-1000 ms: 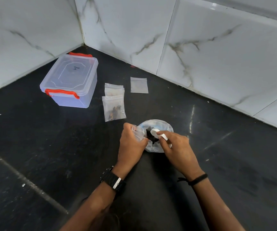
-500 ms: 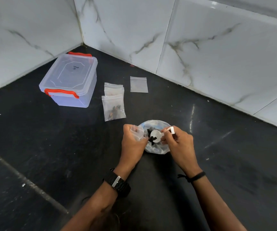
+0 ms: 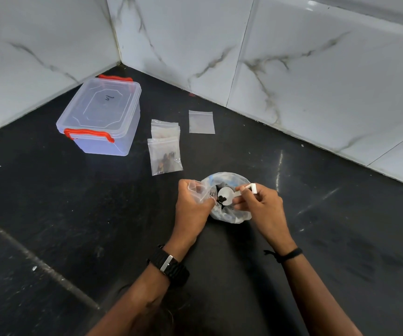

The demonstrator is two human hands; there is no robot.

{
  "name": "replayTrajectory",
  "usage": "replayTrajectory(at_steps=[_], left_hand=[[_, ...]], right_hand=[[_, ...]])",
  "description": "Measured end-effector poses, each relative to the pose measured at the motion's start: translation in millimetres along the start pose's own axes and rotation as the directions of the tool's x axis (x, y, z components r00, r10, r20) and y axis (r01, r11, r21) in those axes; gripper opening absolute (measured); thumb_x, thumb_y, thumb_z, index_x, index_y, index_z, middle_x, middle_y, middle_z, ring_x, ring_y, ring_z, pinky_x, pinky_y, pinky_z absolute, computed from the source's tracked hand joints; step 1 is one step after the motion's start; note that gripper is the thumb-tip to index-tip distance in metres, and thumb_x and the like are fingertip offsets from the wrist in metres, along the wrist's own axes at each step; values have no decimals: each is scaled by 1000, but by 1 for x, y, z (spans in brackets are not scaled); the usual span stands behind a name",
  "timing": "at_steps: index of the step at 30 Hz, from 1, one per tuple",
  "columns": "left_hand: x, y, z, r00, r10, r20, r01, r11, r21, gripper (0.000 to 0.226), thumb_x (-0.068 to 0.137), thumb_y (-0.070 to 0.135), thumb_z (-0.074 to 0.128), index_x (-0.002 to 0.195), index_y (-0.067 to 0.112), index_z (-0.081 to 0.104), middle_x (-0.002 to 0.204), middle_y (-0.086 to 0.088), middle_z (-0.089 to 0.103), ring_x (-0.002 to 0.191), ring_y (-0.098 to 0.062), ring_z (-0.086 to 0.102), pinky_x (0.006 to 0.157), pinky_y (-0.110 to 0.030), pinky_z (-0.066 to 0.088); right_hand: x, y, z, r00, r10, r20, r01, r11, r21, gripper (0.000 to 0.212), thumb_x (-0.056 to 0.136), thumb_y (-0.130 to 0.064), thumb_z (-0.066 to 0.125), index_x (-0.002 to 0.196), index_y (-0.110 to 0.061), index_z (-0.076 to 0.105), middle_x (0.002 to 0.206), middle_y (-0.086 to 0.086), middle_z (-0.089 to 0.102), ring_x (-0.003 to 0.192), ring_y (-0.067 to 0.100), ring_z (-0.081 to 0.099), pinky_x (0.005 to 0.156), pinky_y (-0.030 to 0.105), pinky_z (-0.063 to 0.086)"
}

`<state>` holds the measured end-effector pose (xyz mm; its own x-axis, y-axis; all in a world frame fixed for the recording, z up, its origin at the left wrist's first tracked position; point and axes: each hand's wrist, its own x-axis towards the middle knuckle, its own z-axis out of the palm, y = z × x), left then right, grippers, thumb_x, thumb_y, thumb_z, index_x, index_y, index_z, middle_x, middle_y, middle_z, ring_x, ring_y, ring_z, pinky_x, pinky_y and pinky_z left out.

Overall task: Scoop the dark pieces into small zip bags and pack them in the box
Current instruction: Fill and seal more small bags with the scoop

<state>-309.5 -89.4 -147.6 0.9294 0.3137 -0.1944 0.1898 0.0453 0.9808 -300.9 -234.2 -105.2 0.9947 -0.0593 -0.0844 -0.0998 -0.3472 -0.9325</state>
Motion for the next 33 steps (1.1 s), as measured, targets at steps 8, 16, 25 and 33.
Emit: replayTrajectory(at_steps=[8, 16, 25, 33], left_hand=[[1, 0, -1, 999, 28, -35, -29, 1000, -9, 41, 75, 1, 72, 92, 27, 45, 99, -5, 58, 90, -21, 61, 84, -53, 53], [0, 0, -2, 998, 68, 10, -68, 998, -2, 39, 77, 7, 75, 98, 21, 46, 101, -9, 59, 89, -21, 61, 81, -45, 55], [0, 5, -3, 994, -37, 107, 45, 996, -82, 45, 70, 17, 71, 105, 19, 43, 113, -19, 56, 105, -35, 61, 88, -56, 52], [-1, 3, -1, 1000, -9, 26, 11, 996, -86, 33, 78, 2, 62, 97, 21, 43, 103, -16, 54, 89, -25, 56, 78, -46, 50]], right_hand=[[-1, 1, 2, 992, 98, -75, -87, 987, 138, 21, 91, -7, 50, 81, -8, 68, 67, 9, 71, 60, 18, 67, 65, 31, 55], [-5, -1, 4, 988, -113, -107, 98, 985, -145, 19, 93, -15, 52, 82, -8, 66, 66, 4, 68, 62, 17, 68, 63, 37, 57], [-3, 0, 7, 994, -103, -19, 96, 968, -233, 20, 95, -21, 51, 85, -10, 65, 71, 6, 69, 67, 22, 67, 65, 39, 57], [1, -1, 6, 993, 104, -54, -99, 991, 90, 21, 91, -9, 50, 80, -9, 68, 68, 8, 71, 61, 19, 67, 72, 39, 58]])
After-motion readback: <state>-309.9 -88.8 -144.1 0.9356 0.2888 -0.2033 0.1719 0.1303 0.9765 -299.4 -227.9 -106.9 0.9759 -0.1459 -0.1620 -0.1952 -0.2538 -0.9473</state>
